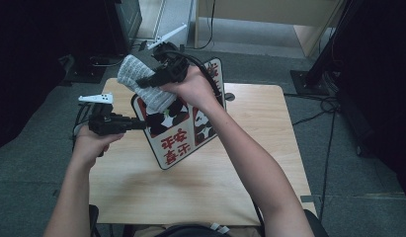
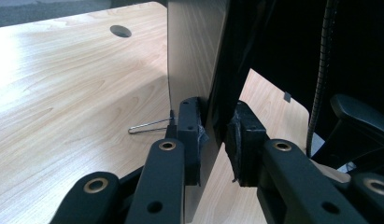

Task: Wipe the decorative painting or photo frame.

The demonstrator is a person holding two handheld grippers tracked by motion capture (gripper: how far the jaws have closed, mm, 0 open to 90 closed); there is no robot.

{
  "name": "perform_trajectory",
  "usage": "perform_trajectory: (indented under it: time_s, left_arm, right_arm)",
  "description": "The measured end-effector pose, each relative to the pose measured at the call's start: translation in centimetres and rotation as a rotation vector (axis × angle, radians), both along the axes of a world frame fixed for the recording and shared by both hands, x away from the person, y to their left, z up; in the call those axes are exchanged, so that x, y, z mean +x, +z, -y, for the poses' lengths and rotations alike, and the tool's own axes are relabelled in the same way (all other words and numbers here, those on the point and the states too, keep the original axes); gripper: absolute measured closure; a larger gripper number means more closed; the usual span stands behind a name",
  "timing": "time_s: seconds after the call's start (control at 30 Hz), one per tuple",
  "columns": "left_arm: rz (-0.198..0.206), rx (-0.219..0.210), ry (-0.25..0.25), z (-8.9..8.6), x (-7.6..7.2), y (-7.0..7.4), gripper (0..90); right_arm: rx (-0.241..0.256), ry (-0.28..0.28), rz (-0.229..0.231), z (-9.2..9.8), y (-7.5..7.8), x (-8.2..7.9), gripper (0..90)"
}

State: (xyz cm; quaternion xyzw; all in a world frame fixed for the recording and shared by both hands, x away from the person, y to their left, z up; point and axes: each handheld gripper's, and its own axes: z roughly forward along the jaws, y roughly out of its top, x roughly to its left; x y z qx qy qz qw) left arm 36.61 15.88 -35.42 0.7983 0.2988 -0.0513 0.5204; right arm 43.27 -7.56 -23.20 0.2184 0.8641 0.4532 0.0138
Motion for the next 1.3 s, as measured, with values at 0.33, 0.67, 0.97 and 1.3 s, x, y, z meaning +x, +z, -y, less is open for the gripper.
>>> perform_trajectory:
  time_s: [0.33,0.67,0.97,1.3]
  left_arm:
    - [-0.005,-0.002,0.000,0.0,0.0,0.0,76.9]
    - [-0.007,-0.003,0.000,0.0,0.0,0.0,76.9]
    - [-0.010,-0.007,0.000,0.0,0.0,0.0,76.8]
    - [-0.005,-0.001,-0.002,-0.1,0.0,0.0,76.8]
  right_arm:
    - [0.029,-0.013,0.001,0.9,-0.3,0.2,57.0]
    - [0.040,-0.049,-0.002,2.5,-0.4,0.9,56.6]
    - [0.036,-0.070,-0.002,3.5,-0.4,1.4,56.5]
    - [0.043,-0.099,-0.006,4.6,-0.5,2.0,56.5]
